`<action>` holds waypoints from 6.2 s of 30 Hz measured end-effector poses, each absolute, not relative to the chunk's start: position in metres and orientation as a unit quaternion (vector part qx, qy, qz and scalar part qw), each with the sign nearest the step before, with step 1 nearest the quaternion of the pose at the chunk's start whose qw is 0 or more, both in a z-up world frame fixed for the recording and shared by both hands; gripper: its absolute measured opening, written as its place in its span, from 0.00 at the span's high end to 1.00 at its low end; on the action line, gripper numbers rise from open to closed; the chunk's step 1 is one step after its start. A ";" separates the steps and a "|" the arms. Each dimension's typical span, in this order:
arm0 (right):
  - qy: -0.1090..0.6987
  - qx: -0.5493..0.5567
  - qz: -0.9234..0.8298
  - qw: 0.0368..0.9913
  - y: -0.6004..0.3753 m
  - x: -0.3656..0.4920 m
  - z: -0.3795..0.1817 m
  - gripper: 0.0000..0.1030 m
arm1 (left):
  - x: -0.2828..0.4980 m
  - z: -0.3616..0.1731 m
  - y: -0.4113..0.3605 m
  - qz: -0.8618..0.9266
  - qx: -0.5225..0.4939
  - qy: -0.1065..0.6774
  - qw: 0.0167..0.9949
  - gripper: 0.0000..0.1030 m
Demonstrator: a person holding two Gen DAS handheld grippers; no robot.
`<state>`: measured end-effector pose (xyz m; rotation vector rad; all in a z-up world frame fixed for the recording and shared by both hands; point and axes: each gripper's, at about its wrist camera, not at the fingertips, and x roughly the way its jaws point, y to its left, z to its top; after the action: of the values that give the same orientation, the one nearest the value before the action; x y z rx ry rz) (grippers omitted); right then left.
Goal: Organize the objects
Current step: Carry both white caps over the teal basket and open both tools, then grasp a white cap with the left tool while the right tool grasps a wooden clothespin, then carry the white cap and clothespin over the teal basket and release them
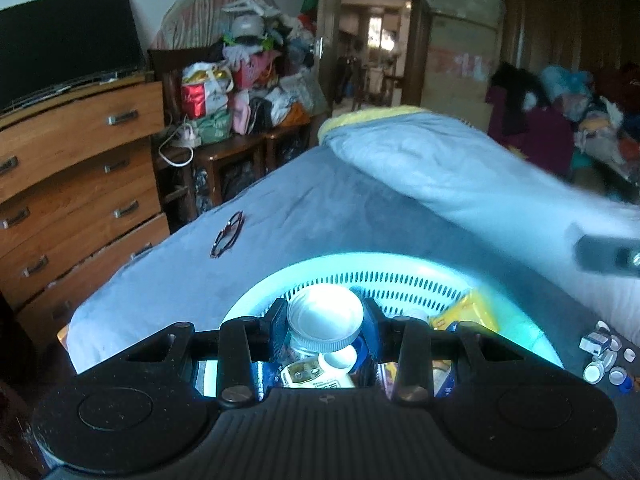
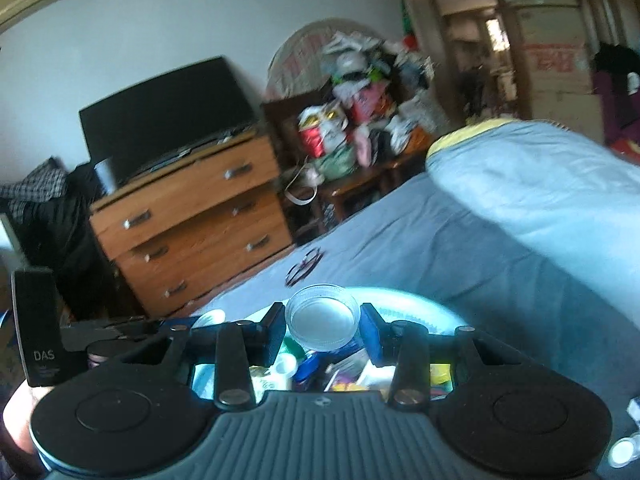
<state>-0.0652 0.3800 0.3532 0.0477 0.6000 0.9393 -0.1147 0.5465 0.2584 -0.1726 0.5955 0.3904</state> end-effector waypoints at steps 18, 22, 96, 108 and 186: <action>0.290 0.009 0.451 0.844 0.396 -0.065 0.332 0.59 | -0.113 0.246 0.546 0.190 -0.079 0.301 0.931 0.61; 0.291 0.008 0.451 0.844 0.394 -0.064 0.328 0.59 | -0.112 0.245 0.544 0.187 -0.077 0.300 0.932 0.61; 0.338 -0.129 0.147 0.921 -0.034 0.054 0.045 0.35 | 0.065 0.036 0.216 -0.152 -0.001 0.330 0.932 0.60; 0.342 -0.130 0.211 0.907 -0.018 0.083 0.039 0.86 | 0.057 0.046 0.218 -0.154 -0.016 0.340 0.928 0.60; 0.261 0.001 0.453 0.852 0.382 -0.091 0.325 0.86 | -0.132 0.241 0.517 0.180 -0.094 0.282 0.938 0.60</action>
<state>-0.0909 0.3817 0.3247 0.0020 0.5499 0.9535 -0.1321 0.5170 0.2413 -0.1921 0.5763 0.3686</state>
